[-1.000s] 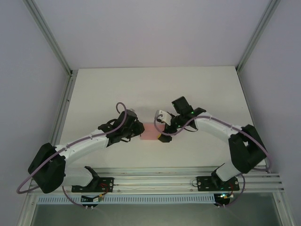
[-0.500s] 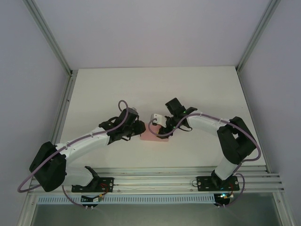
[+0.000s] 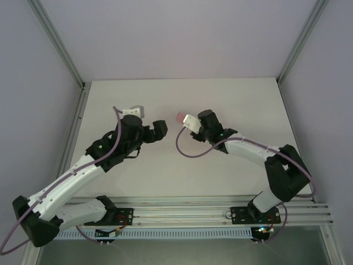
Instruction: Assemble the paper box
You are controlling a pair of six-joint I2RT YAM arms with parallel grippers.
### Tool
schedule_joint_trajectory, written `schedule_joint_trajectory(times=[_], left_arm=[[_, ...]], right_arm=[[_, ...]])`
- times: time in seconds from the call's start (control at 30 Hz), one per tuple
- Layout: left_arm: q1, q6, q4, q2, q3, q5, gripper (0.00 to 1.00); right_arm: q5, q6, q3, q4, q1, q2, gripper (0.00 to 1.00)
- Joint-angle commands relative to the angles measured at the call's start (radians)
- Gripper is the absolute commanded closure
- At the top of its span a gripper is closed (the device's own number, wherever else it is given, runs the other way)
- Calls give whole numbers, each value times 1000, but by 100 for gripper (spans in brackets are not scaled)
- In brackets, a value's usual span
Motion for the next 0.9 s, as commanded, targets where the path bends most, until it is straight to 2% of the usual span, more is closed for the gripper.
schedule_joint_trajectory(times=[0.0, 0.03, 0.1, 0.17, 0.23, 0.3, 0.4, 0.47, 0.5, 0.63, 0.73, 0.8, 0.87], left_arm=[[10, -8, -103, -73, -66, -142, 0], [10, -13, -112, -95, -81, -153, 0], [11, -37, -135, -139, -109, -169, 0], [11, -59, -153, -175, -136, -177, 0], [12, -80, -173, -199, -156, -191, 0], [12, -93, -181, -220, -172, -204, 0], [13, -99, -196, -229, -174, -208, 0], [12, -96, -201, -225, -166, -213, 0], [14, -93, -202, -219, -161, -217, 0], [14, -74, -185, -182, -146, -219, 0], [22, -67, -188, -130, -128, -237, 0], [47, -50, -176, -100, -129, -263, 0], [108, -24, -145, -68, -144, -294, 0]], right_arm=[[402, -119, -10, 336, -4, 119, 56], [427, -137, -6, 374, -4, 146, 54], [427, -112, 34, 311, -3, 193, 47], [425, -78, 69, 248, 0, 236, 47], [427, -67, 78, 259, 6, 274, 47], [428, -37, 91, 226, 13, 303, 43], [413, 17, 102, 136, 40, 312, 25], [341, 71, 107, 31, 65, 293, 5], [300, 108, 117, -28, 74, 280, 0], [99, 253, 153, -204, 105, 187, 0], [-42, 394, 145, -247, 93, 81, 0], [-97, 492, 132, -268, 56, 19, 0], [-166, 623, 95, -270, -22, -55, 0]])
